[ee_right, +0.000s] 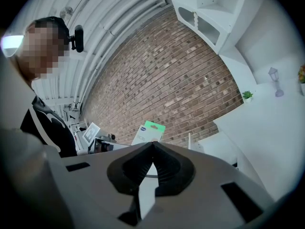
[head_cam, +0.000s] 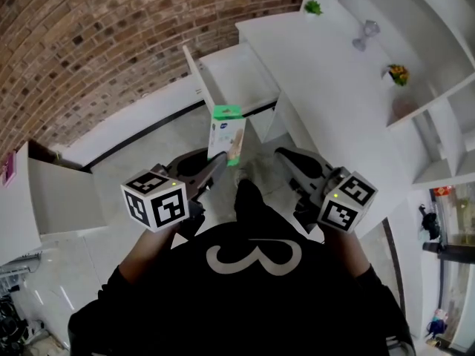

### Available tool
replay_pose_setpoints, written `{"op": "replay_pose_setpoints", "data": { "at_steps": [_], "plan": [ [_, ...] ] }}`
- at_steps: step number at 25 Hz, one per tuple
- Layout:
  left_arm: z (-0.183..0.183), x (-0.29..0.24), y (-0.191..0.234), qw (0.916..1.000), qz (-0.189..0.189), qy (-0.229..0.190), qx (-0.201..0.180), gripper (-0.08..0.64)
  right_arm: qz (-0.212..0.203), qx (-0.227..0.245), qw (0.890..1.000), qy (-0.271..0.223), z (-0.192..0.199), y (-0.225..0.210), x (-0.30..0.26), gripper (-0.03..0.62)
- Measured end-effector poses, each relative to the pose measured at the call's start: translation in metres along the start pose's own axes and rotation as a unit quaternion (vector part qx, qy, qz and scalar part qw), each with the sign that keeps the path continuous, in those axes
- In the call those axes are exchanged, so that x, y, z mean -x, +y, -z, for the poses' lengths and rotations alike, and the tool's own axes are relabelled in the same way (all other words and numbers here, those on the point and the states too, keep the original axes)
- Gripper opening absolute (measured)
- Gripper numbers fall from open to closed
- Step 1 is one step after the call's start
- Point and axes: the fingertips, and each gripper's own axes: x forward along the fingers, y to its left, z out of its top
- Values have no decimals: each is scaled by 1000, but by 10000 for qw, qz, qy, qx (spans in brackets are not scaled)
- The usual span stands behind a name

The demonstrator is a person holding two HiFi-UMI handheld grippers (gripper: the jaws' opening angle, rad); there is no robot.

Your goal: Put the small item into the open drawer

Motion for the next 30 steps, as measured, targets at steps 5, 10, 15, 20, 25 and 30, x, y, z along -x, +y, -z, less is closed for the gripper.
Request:
{"op": "replay_pose_setpoints", "data": {
  "at_steps": [5, 10, 15, 20, 25, 30],
  "plan": [
    [-24, -24, 27, 10000, -70, 43, 42, 91, -18, -46, 10000, 8, -20, -32, -26, 9],
    [-48, -58, 60, 9997, -147, 166, 142, 91, 2, -187, 9998, 72, -40, -77, -57, 9],
    [-67, -98, 100, 9986, -335, 337, 238, 90, -2, -315, 9994, 148, -57, -129, -85, 9],
    [-86, -138, 137, 9970, -498, 508, 311, 91, -25, -399, 9990, 183, -76, -179, -111, 9],
    [-97, -175, 165, 9944, -721, 681, 375, 91, -150, -409, 9987, 259, -91, -214, -129, 9],
    [-99, -205, 187, 9920, -914, 829, 261, 91, -150, -340, 9985, 411, -89, -245, -139, 9]
  ]
}}
